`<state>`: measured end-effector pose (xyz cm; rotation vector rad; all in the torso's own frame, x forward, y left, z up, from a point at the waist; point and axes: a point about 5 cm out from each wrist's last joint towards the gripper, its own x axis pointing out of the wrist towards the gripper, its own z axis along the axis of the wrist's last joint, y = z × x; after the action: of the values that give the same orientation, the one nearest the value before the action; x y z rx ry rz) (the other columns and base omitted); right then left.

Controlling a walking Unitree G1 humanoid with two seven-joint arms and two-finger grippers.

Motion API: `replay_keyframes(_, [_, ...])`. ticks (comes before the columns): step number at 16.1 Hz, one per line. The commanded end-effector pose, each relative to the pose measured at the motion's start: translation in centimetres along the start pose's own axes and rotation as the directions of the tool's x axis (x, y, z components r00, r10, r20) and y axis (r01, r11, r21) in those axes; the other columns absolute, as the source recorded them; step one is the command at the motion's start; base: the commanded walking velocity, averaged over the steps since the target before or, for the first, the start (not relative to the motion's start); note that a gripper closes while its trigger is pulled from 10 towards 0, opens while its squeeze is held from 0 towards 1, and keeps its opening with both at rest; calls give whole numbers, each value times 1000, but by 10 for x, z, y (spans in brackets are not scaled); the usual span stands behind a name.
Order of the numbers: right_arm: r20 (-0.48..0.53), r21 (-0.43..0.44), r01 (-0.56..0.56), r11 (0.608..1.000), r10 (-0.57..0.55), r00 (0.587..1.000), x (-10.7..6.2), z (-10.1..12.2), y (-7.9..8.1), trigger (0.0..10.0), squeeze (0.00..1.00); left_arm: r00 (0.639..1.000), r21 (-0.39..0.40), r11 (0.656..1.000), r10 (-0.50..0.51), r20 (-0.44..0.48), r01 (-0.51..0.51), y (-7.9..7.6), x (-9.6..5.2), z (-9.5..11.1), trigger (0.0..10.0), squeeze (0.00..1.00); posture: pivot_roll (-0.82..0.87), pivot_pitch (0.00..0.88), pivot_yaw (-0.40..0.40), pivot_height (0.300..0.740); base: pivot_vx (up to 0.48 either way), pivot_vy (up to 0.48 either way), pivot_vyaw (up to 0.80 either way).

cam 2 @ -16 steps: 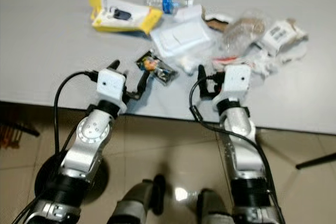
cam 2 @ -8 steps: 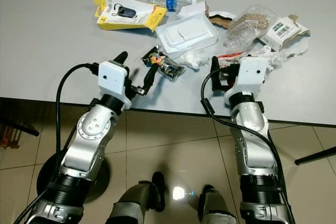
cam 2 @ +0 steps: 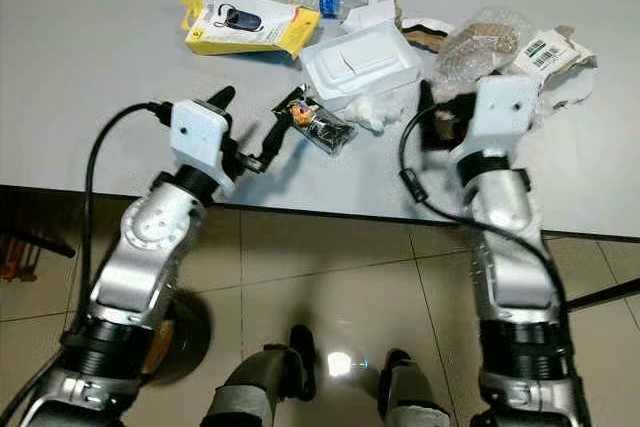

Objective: Picking trash to rubbish bin

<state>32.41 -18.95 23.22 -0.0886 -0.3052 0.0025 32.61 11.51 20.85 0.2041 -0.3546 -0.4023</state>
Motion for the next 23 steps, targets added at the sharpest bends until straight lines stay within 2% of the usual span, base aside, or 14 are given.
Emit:
replay_keyframes(1, [23, -9, -6, 1000, 6, 1000, 0, 10, -1, 10000, 0, 1000, 12, 1000, -11, 4, 11, 8, -1, 4, 10000, 0, 68, 327, 100, 740, 0, 0, 0])
replay_keyframes(4, [7, -18, -29, 999, 29, 1000, 3, 17, -2, 10000, 0, 992, 54, 991, -122, 11, 121, 10, 1, 9, 10000, 0, 61, 320, 99, 740, 0, 0, 0])
replay_keyframes(7, [-89, -4, -187, 982, 185, 979, -1, 8, 3, 10000, 0, 957, 116, 950, -287, -40, 290, 6, 1, 1, 10000, 0, 60, 317, 95, 740, 0, 0, 0])
replay_keyframes(8, [-115, -2, -218, 976, 216, 970, -2, 5, 3, 10000, 0, 950, 162, 937, -301, -82, 311, 11, 0, -5, 10000, 0, 55, 318, 98, 740, 0, 0, 0])
replay_keyframes(10, [-145, -7, -248, 969, 244, 959, -4, 3, 2, 10000, 0, 947, 196, 928, -301, -114, 318, 21, -3, -8, 10000, 0, 63, 335, 105, 740, 0, 0, 0])
replay_keyframes(13, [-173, 4, -303, 953, 299, 938, -8, -3, 13, 10000, 0, 934, 206, 913, -327, -146, 352, 19, -15, -13, 10000, 0, 85, 355, 111, 740, 0, 0, 0])
replay_keyframes(15, [-183, 18, -333, 943, 331, 926, -9, -6, 21, 10000, 0, 903, 228, 879, -377, -204, 418, 24, -30, -19, 10000, 0, 98, 364, 127, 740, 0, 0, 0])
replay_keyframes(17, [-183, 25, -349, 937, 348, 919, -7, -5, 25, 10000, 0, 854, 292, 807, -444, -272, 513, 39, -34, -18, 10000, 0, 104, 382, 142, 740, 0, 0, 0])
replay_keyframes(18, [-183, 23, -353, 935, 351, 918, -8, -5, 24, 10000, 0, 804, 315, 743, -509, -308, 591, 38, -37, -17, 10000, 0, 105, 379, 142, 740, 0, 0, 0])
replay_keyframes(19, [-185, 21, -349, 937, 347, 919, -8, -6, 23, 10000, 0, 768, 331, 695, -549, -330, 639, 35, -39, -17, 10000, 0, 97, 376, 140, 740, 0, 0, 0])
replay_keyframes(20, [-185, 20, -344, 939, 342, 921, -10, -5, 21, 10000, 0, 760, 338, 681, -560, -331, 649, 34, -41, -17, 10000, 0, 96, 376, 139, 740, 0, 0, 0])
replay_keyframes(21, [-189, 22, -343, 939, 341, 921, -11, -6, 21, 10000, 0, 769, 333, 694, -552, -323, 638, 33, -40, -16, 10000, 0, 93, 370, 132, 740, 0, 0, 0])
replay_keyframes(22, [-192, 24, -344, 939, 342, 920, -12, -7, 20, 10000, 0, 744, 338, 663, -578, -336, 668, 31, -43, -17, 10000, 0, 100, 365, 135, 740, 0, 0, 0])
replay_keyframes(23, [-195, 23, -349, 937, 347, 917, -12, -7, 21, 10000, 0, 740, 362, 646, -578, -344, 672, 33, -41, -19, 10000, 0, 95, 362, 139, 740, 0, 0, 0])
